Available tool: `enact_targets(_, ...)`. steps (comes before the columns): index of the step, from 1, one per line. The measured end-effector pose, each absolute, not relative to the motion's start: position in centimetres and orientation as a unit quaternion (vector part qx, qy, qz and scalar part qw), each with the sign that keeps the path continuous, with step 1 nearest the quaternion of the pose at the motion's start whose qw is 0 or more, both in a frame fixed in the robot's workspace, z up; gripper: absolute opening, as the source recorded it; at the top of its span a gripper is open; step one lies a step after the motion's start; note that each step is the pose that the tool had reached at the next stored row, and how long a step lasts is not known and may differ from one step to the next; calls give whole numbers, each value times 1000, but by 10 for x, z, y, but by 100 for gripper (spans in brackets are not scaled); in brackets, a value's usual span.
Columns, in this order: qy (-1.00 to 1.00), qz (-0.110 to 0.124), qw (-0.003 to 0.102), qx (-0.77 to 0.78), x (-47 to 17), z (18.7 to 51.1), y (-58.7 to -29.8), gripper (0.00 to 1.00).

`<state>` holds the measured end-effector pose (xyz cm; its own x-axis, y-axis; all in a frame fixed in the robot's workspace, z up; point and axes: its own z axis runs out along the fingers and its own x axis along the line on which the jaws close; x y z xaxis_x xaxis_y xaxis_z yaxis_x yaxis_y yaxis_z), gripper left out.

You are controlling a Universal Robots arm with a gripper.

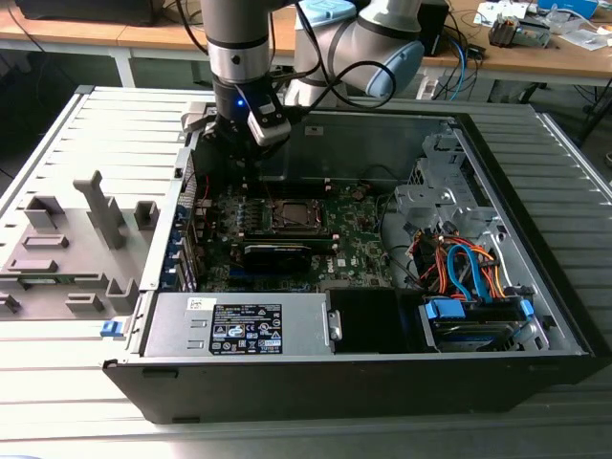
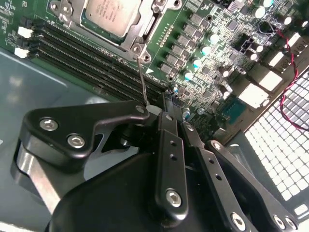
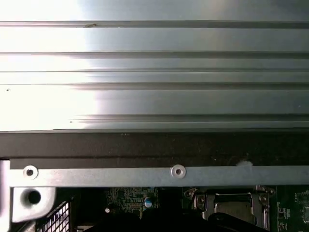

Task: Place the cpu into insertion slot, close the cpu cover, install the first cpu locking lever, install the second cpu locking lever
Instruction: 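Install the first cpu locking lever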

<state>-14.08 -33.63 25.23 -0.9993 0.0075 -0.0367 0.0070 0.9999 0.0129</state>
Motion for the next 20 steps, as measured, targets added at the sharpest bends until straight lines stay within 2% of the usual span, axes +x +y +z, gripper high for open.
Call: enact_targets(20, 1000, 6, 18, 4, -125, 252, -336, 11)
